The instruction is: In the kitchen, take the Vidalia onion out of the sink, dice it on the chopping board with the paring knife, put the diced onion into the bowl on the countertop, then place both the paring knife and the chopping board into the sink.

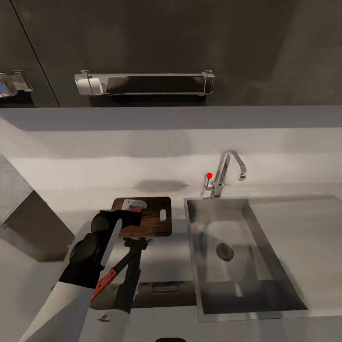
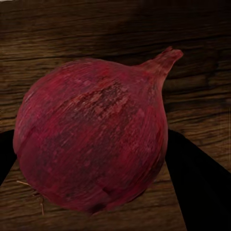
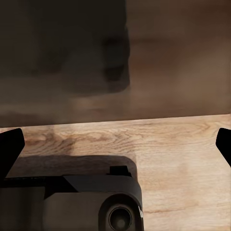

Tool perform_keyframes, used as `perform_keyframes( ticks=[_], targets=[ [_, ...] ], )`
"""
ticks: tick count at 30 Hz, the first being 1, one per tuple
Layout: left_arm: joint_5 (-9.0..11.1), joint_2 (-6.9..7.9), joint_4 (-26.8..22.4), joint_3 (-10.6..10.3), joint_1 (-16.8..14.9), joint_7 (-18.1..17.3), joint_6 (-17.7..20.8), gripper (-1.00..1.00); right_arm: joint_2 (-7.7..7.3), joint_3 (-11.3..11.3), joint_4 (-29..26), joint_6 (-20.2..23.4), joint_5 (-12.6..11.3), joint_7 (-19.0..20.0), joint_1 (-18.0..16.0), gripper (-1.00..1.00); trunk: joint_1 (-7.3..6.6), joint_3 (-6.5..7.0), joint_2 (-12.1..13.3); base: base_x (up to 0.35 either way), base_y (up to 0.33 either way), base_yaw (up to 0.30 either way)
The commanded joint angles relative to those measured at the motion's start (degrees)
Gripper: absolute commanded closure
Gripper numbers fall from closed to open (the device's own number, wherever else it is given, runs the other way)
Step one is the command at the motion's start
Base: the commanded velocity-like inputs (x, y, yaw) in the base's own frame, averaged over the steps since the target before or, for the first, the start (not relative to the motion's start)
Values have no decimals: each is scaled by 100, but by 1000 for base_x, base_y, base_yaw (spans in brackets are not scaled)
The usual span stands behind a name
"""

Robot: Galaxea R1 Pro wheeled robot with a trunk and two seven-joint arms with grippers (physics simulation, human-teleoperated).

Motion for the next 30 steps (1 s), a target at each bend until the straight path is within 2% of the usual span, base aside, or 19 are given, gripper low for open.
perform_keyframes(
  ticks=[1, 2, 3, 21, 30],
  targets=[
    [8, -1, -8, 1, -5, 4, 26, 100, -2, 49, 2, -19, -39, -36, -5, -100, 3, -10, -10, 0, 0, 0],
    [8, -3, -5, 4, -4, 4, 29, 100, -2, 49, 2, -19, -39, -36, -5, -100, 3, -10, -10, 0, 0, 0],
    [8, -4, -1, 5, -4, 4, 31, -100, -2, 49, 2, -19, -41, -36, -5, -100, 3, -10, -10, 0, 0, 0],
    [3, -5, 7, 8, -4, 4, 35, -100, -2, 49, 2, -19, -43, -36, -5, -100, 3, -7, -10, 0, 0, -1],
    [0, -5, -29, 8, -4, 4, 35, -100, -2, 49, 2, -19, -43, -36, -5, -100, 3, 65, -10, 0, 0, -53]
  ],
)
